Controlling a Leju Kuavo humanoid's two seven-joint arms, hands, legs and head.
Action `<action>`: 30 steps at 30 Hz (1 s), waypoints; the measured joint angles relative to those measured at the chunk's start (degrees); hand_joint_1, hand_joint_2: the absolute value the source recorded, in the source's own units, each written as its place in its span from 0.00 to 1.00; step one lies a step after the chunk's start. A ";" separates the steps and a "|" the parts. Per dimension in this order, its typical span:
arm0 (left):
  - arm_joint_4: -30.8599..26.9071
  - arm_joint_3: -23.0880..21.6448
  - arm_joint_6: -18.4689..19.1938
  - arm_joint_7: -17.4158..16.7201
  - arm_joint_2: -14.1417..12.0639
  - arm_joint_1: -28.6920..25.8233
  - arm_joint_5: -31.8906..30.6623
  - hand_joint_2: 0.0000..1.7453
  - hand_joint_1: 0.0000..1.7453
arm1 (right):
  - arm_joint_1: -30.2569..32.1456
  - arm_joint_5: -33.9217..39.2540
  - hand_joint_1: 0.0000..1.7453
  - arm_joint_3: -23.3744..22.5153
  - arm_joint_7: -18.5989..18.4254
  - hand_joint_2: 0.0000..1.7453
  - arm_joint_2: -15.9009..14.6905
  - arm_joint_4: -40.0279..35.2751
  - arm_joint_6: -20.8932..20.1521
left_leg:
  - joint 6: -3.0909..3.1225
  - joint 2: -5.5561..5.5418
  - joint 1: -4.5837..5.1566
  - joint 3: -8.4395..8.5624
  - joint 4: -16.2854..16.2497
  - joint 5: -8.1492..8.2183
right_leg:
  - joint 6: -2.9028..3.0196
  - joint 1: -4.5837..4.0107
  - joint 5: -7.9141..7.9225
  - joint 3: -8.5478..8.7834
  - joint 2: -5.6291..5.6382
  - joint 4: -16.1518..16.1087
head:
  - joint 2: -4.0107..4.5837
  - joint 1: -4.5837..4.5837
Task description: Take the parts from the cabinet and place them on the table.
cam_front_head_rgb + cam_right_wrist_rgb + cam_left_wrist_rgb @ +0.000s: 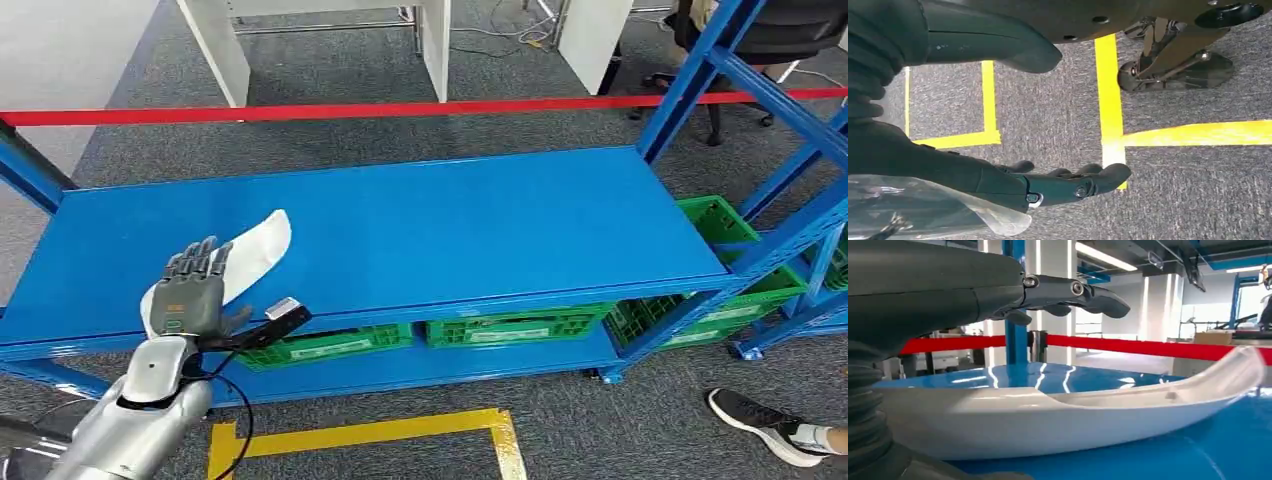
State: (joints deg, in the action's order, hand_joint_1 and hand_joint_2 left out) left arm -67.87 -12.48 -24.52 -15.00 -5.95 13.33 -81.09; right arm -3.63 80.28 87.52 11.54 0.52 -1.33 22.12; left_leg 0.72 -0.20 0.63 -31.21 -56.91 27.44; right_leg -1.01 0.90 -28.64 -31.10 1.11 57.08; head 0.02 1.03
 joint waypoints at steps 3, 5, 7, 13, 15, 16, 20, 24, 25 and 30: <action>0.57 0.24 1.09 -0.94 -0.46 0.46 -1.46 1.00 0.00 | -0.01 0.07 0.00 0.02 0.02 1.00 0.00 -0.02 0.00 | 0.00 0.00 0.00 0.00 0.00 0.00 | 0.00 0.00 0.00 0.00 0.00 0.00 | 0.00 0.00; 0.96 0.26 1.35 -1.20 -0.66 0.73 -1.90 1.00 0.00 | -0.01 0.09 0.00 0.02 0.02 1.00 0.00 -0.02 -0.07 | 0.00 0.00 0.00 0.00 0.00 -0.01 | 0.00 0.00 0.00 0.00 0.00 0.00 | 0.00 0.00; 1.36 0.26 1.59 -1.62 -0.79 1.05 -2.36 1.00 0.08 | -0.02 0.13 0.00 0.04 0.02 1.00 0.00 -0.02 -0.09 | 0.00 0.00 0.00 0.00 0.00 -0.01 | 0.00 0.00 0.00 0.01 0.00 0.00 | 0.00 -0.02; 2.34 0.26 2.25 -2.32 -1.16 1.86 -3.43 1.00 1.00 | -0.03 0.31 0.00 0.11 -0.07 1.00 0.00 -0.02 -0.09 | 0.00 0.00 0.00 -0.01 0.00 -0.01 | 0.00 0.00 0.00 0.00 0.00 0.00 | 0.00 0.02; 2.73 0.26 2.42 -2.40 -1.25 2.03 -3.62 1.00 1.00 | -0.02 0.31 0.00 0.22 -0.07 1.00 0.00 -0.04 -0.09 | 0.00 0.00 0.00 0.00 0.00 -0.01 | 0.00 0.00 0.00 0.00 0.00 0.00 | 0.00 0.00; 2.86 0.26 2.51 -2.47 -1.27 2.08 -3.69 1.00 1.00 | -0.02 0.28 0.00 0.33 -0.07 1.00 0.00 -0.04 -0.09 | 0.00 0.00 0.00 -0.01 0.00 -0.01 | 0.00 0.00 0.00 0.00 0.00 0.00 | 0.00 0.02; 3.28 0.24 2.75 -2.53 -1.29 2.13 -3.98 1.00 1.00 | -0.03 0.31 0.00 0.48 -0.09 1.00 0.00 -0.04 -0.09 | 0.00 0.00 0.00 0.00 0.00 -0.01 | 0.00 0.00 0.00 0.00 0.00 0.00 | 0.00 0.00; 3.47 0.26 2.77 -2.64 -1.29 2.19 -3.97 1.00 1.00 | -0.03 0.31 0.00 0.52 -0.09 1.00 0.00 -0.04 -0.09 | 0.00 0.00 0.00 -0.01 0.00 -0.01 | 0.00 0.00 0.00 0.00 0.00 0.00 | 0.00 -0.02; 3.50 0.24 2.80 -2.64 -1.31 2.20 -3.98 1.00 1.00 | -0.03 0.28 0.00 0.52 -0.09 1.00 0.00 -0.04 -0.09 | 0.00 0.00 0.00 -0.01 0.00 -0.01 | 0.00 0.00 0.00 0.00 0.00 0.00 | 0.00 0.02; 3.63 0.24 2.88 -2.64 -1.42 2.40 -3.98 1.00 1.00 | -0.03 0.28 0.00 0.55 -0.09 1.00 0.00 -0.04 -0.11 | 0.00 0.00 0.00 -0.01 0.00 -0.01 | 0.00 0.00 0.00 -0.01 0.02 0.01 | 0.00 0.00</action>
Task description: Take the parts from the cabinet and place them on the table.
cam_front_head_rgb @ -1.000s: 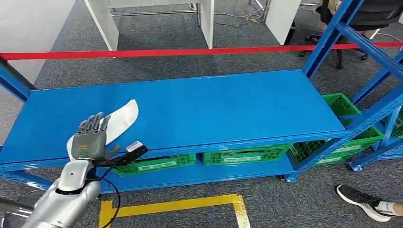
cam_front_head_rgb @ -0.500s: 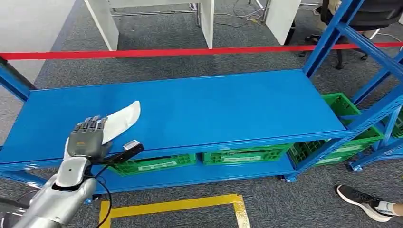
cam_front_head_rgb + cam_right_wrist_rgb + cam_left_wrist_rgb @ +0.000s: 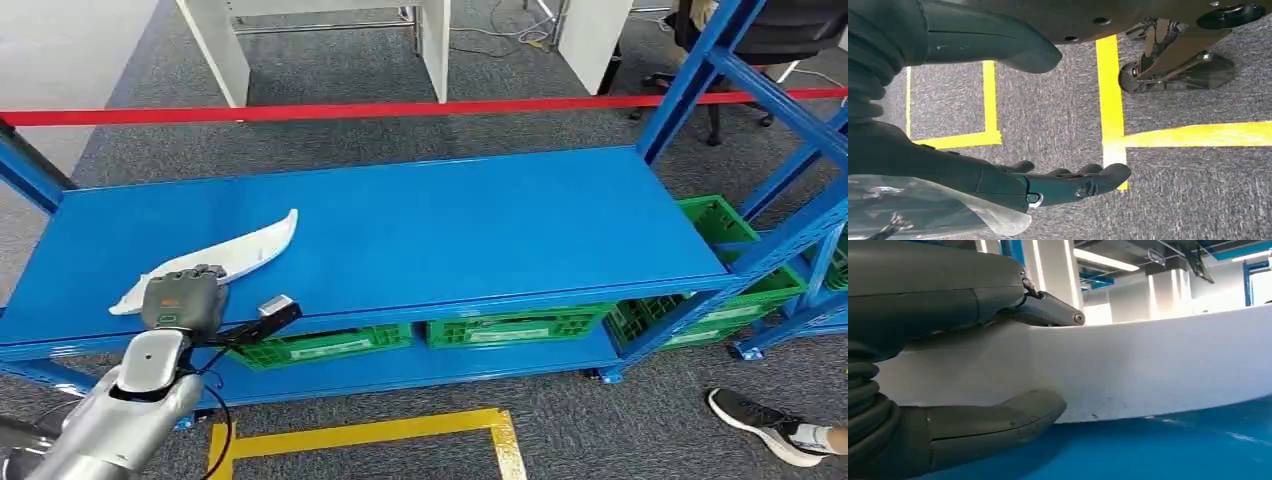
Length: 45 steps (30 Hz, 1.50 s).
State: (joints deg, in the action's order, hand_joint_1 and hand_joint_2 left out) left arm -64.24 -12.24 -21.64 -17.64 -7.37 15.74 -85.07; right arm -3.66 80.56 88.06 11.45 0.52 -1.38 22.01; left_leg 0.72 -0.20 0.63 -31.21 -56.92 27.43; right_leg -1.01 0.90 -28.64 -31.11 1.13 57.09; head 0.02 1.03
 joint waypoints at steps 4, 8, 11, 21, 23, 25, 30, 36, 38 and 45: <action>0.04 -0.02 0.18 0.00 -0.11 0.11 -0.17 1.00 1.00 | -0.01 0.00 0.00 0.00 0.02 1.00 0.00 0.00 -0.04 | 0.00 0.00 0.00 0.00 0.00 0.00 | 0.00 0.00 0.00 0.00 -0.01 0.00 | 0.00 0.00; 0.24 -0.07 0.18 0.33 -0.22 0.32 -0.33 1.00 1.00 | -0.01 0.00 0.00 0.02 0.04 1.00 0.00 0.00 -0.07 | 0.00 0.00 0.00 0.00 0.00 0.00 | 0.00 0.00 0.00 0.00 -0.01 0.00 | 0.00 0.00; 0.42 -0.17 0.02 1.42 -0.46 0.32 0.02 1.00 1.00 | -0.01 -0.04 0.00 0.02 0.13 1.00 0.00 0.00 -0.07 | 0.00 0.00 0.00 0.00 0.00 0.00 | 0.00 0.00 0.00 0.01 -0.01 0.00 | 0.00 0.00; -4.80 -0.26 -6.42 11.32 -1.14 -3.59 12.59 1.00 1.00 | 0.12 0.22 0.00 0.42 0.57 1.00 -0.02 -0.28 -0.09 | 0.00 0.00 0.00 0.00 0.00 0.00 | 0.00 0.00 -0.01 0.00 0.00 0.01 | 0.00 0.00; -7.02 -0.31 -6.69 11.98 -1.11 -4.86 13.44 1.00 1.00 | 0.09 0.26 0.00 0.42 0.63 1.00 -0.02 -0.31 -0.07 | 0.00 0.00 0.00 -0.02 0.00 0.00 | 0.00 0.00 -0.01 0.00 0.00 0.01 | 0.00 -0.02; -9.03 -0.26 -7.65 14.94 -1.11 -6.23 18.29 1.00 1.00 | 0.14 0.39 0.00 0.42 0.74 1.00 -0.02 -0.31 -0.04 | -0.01 0.01 0.00 -0.02 0.00 0.00 | 0.00 0.00 -0.01 -0.01 0.05 0.01 | 0.00 0.00; -19.75 -0.24 -8.63 25.38 0.07 -12.16 35.53 1.00 1.00 | 0.45 1.16 0.00 0.42 1.27 1.00 0.00 -0.31 0.22 | 0.00 0.01 0.01 -0.02 0.00 0.01 | -0.01 0.01 -0.01 -0.02 0.04 0.00 | 0.00 0.00; -30.56 -0.31 -9.29 31.89 2.03 -18.35 43.19 1.00 1.00 | 0.85 1.36 0.00 0.42 1.68 1.00 0.72 -0.13 0.42 | 1.59 0.56 -0.29 0.74 1.67 -1.47 | -1.09 0.10 -0.81 -0.53 -0.44 0.11 | 0.00 -0.02; -32.53 -0.26 -9.46 34.50 2.34 -19.63 46.35 1.00 1.00 | 0.83 1.53 0.00 0.42 1.90 1.00 0.83 -0.09 0.44 | 1.96 0.63 -0.40 0.42 1.86 -1.75 | -1.07 0.08 -5.44 -3.14 -0.59 6.71 | 0.00 -0.37; -39.70 -0.35 -10.86 42.65 4.50 -26.90 56.02 1.00 1.00 | 1.31 3.96 0.00 0.02 3.32 1.00 1.27 0.28 1.38 | 0.50 1.01 -1.33 -1.42 -1.03 -1.11 | -2.97 1.40 -2.01 0.94 -1.08 1.63 | 0.00 -0.39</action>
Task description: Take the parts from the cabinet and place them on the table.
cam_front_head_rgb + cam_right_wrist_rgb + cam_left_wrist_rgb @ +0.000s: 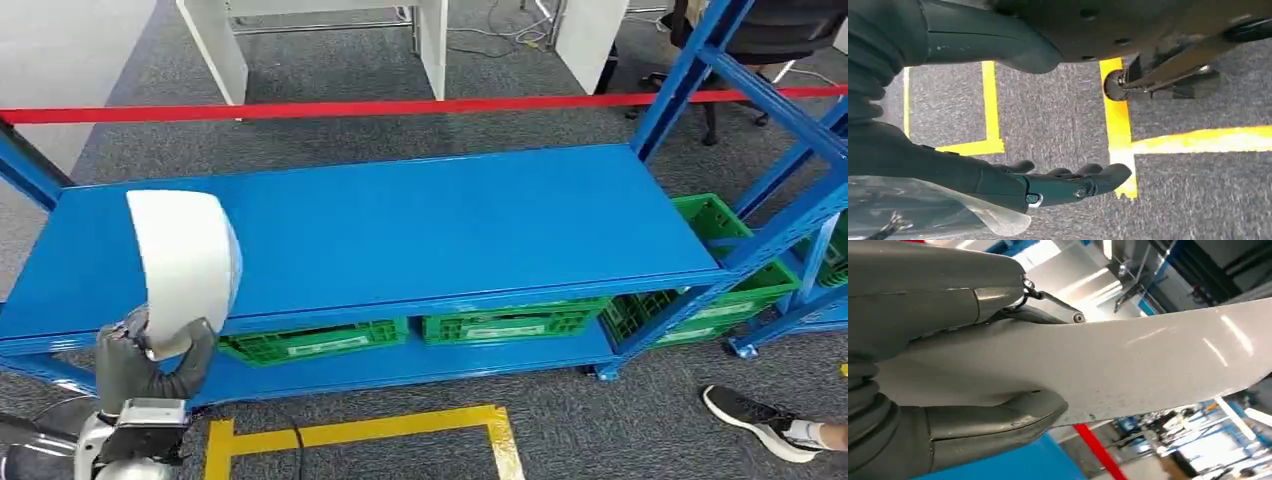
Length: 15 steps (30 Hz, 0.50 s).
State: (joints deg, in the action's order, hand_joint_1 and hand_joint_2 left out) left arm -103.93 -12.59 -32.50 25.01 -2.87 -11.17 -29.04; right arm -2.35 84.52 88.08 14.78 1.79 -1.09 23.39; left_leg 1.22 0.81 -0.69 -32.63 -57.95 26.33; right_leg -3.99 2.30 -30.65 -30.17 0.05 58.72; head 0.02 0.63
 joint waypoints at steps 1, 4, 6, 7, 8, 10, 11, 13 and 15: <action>-0.83 0.00 -0.35 0.79 0.11 -0.60 1.00 1.00 1.00 | -0.15 0.09 0.00 -0.35 0.39 1.00 0.39 0.00 0.04 | -0.73 -0.08 0.51 -0.63 -0.87 0.23 | 0.18 -0.49 -1.21 0.00 0.39 -0.04 | 0.00 -0.13; -2.96 -0.09 -0.78 2.33 0.59 -2.90 2.53 1.00 1.00 | 0.09 0.20 0.00 -1.37 1.26 1.00 0.66 0.24 0.24 | -1.71 -0.26 0.24 -1.04 -1.35 -0.29 | 1.78 -0.75 -0.46 -0.34 0.57 0.92 | 0.00 -0.09; -3.45 -0.09 -1.11 2.99 0.74 -3.86 3.43 1.00 1.00 | 0.24 0.26 0.00 -1.81 1.92 1.00 0.94 0.28 0.28 | -2.30 -0.34 0.04 -1.60 -1.88 0.51 | 3.03 -0.45 0.42 -0.96 0.21 0.87 | 0.00 -0.02; -3.82 -0.09 -1.29 3.32 0.81 -4.37 4.06 1.00 1.00 | 0.23 0.28 0.00 -2.10 2.10 1.00 0.94 0.33 0.31 | -2.55 -0.36 0.04 -2.25 -3.58 2.98 | 3.49 -0.49 0.74 -1.68 0.22 0.80 | 0.00 0.26; -4.15 -0.09 -1.42 3.63 0.99 -4.82 4.67 1.00 1.00 | 0.21 0.28 0.00 -2.27 2.18 1.00 1.03 0.33 0.33 | -2.71 -0.39 0.02 -3.28 -7.02 5.99 | 3.79 -0.54 1.25 -2.18 0.14 0.86 | 0.00 0.46; -4.35 -0.11 -1.51 4.00 1.14 -5.61 5.70 1.00 1.00 | 0.26 0.30 0.00 -2.56 2.18 1.00 1.07 0.35 0.41 | -2.84 -0.38 0.02 -5.40 -15.70 11.12 | 3.85 -0.79 2.06 -3.41 -0.05 0.91 | 0.00 0.64; -4.37 -0.09 -1.64 4.26 1.18 -6.11 6.09 1.00 1.00 | 0.28 0.28 0.00 -2.62 2.07 1.00 1.07 0.35 0.44 | -2.71 -0.39 0.03 -5.28 -17.72 12.03 | 3.88 -0.93 2.53 -4.02 -0.18 0.92 | 0.00 0.55; -4.54 -0.05 -2.01 4.76 1.42 -6.94 7.03 1.00 1.00 | 0.27 0.28 0.00 -2.67 1.97 1.00 1.07 0.35 -0.13 | -2.15 -0.39 0.10 -1.52 -13.61 10.15 | 3.85 -1.18 3.47 -5.15 -0.18 0.92 | 0.00 0.59; -5.02 0.00 -2.14 5.07 1.55 -7.22 7.21 1.00 1.00 | 0.26 0.28 0.00 -2.78 1.92 1.00 1.16 0.35 -0.53 | -1.19 -0.49 0.39 5.85 -2.36 6.54 | 3.67 -1.24 4.46 -6.02 -0.13 0.90 | 0.00 0.59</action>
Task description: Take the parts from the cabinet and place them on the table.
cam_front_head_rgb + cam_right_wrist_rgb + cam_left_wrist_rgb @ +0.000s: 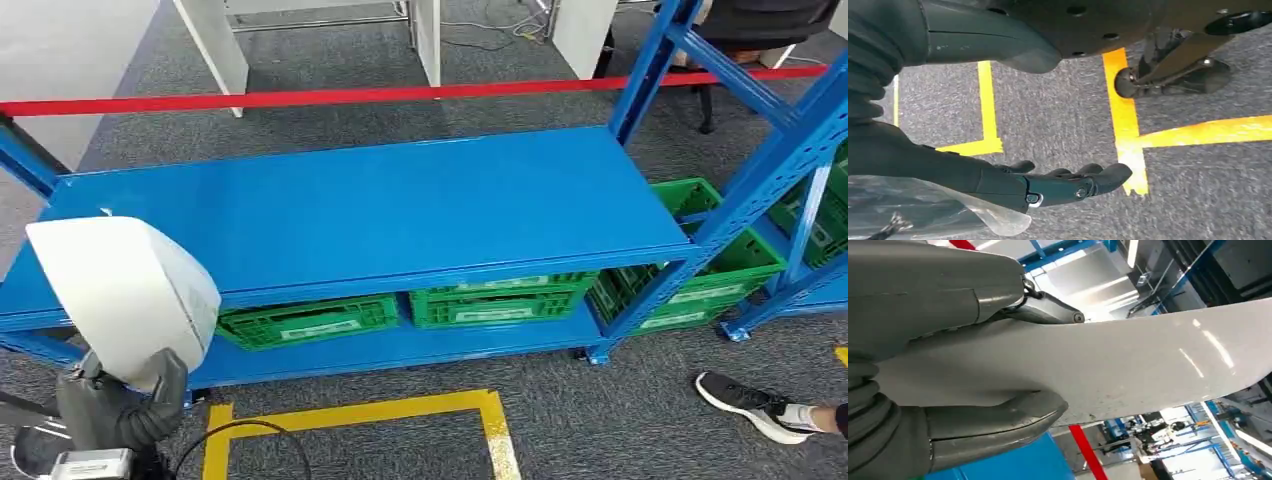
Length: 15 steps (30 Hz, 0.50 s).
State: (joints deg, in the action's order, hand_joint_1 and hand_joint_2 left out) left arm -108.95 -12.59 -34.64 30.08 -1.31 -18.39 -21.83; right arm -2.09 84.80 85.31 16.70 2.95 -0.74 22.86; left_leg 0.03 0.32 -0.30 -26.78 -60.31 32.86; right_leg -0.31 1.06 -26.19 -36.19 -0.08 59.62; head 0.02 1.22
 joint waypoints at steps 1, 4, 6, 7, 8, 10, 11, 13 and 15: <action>-0.20 0.00 -0.02 0.13 0.00 0.03 0.20 1.00 1.00 | 0.01 0.00 0.00 -0.09 0.02 1.00 0.11 0.02 -0.24 | 0.22 -0.09 0.13 1.85 3.33 0.41 | -0.14 0.03 0.35 -0.09 -0.02 -0.03 | 0.00 -0.02; -0.48 0.24 -0.35 0.63 0.31 -0.55 0.37 1.00 1.00 | 0.14 0.07 0.00 -0.44 0.77 1.00 0.22 0.04 -2.56 | 0.47 -0.08 0.82 1.25 3.68 -0.64 | -1.52 0.16 1.88 -0.19 -0.14 -0.71 | 0.00 -0.18; -0.48 0.44 -0.37 1.20 0.42 -0.85 0.35 1.00 1.00 | 0.33 0.07 0.00 -0.74 1.47 1.00 0.20 0.22 -3.63 | 1.42 0.17 0.37 0.21 4.48 -2.41 | -2.33 0.24 2.18 -0.53 -0.06 -0.98 | 0.00 -0.24; -0.50 0.44 -0.37 1.44 0.61 -0.76 0.33 1.00 1.00 | 0.41 0.07 0.00 -0.83 1.71 1.00 0.20 0.31 -4.00 | 1.92 0.35 0.46 -0.65 4.45 -3.07 | -2.38 0.15 -0.49 -1.22 0.00 0.00 | 0.00 -0.26; -0.57 0.46 -0.37 1.66 0.79 -0.82 0.35 1.00 1.00 | 0.45 0.07 0.00 -0.87 2.01 1.00 0.17 0.37 -4.68 | 2.40 0.40 0.51 -1.59 4.44 -3.74 | -2.38 0.06 -4.47 -2.33 0.07 2.86 | 0.00 -0.79; -0.59 0.52 -0.37 1.97 1.01 -0.96 0.35 1.00 1.00 | 0.43 0.07 0.00 -1.05 2.27 1.00 0.15 0.50 -5.11 | 2.64 0.51 0.89 -3.30 4.40 -5.11 | -2.49 -0.04 -10.66 -3.72 0.09 11.14 | 0.00 -1.14; -0.59 0.55 -0.37 2.08 1.09 -0.96 0.35 1.00 1.00 | 0.41 0.07 0.00 -1.16 2.34 1.00 0.15 0.55 -5.35 | 2.75 0.53 1.07 -4.32 4.25 -5.86 | -2.46 -0.07 -11.38 -3.90 0.09 14.62 | 0.00 -1.20; -0.59 0.59 -0.39 2.32 1.31 -1.01 0.35 1.00 1.00 | 0.44 0.07 0.00 -1.20 2.34 1.00 0.15 0.59 -5.73 | 2.70 0.53 1.28 -6.37 3.83 -7.19 | -2.23 -0.40 -7.50 -1.32 0.08 15.00 | 0.00 -1.16; -0.61 0.63 -0.39 2.34 1.46 -1.03 0.37 1.00 1.00 | 0.40 0.07 0.00 -1.20 2.34 1.00 0.15 0.63 -6.03 | 2.55 0.52 1.41 -7.99 3.36 -8.13 | -1.65 -0.65 -4.04 4.96 0.07 7.69 | 0.00 -1.20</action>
State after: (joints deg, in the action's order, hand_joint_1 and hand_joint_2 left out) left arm -109.57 -11.96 -35.04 32.41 0.15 -19.43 -21.46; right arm -1.69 84.87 84.11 19.04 3.10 -0.11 16.83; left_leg 2.58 0.84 1.11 -34.77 -56.95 24.74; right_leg -1.97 0.40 -30.23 -31.23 -0.01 67.31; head 0.02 0.02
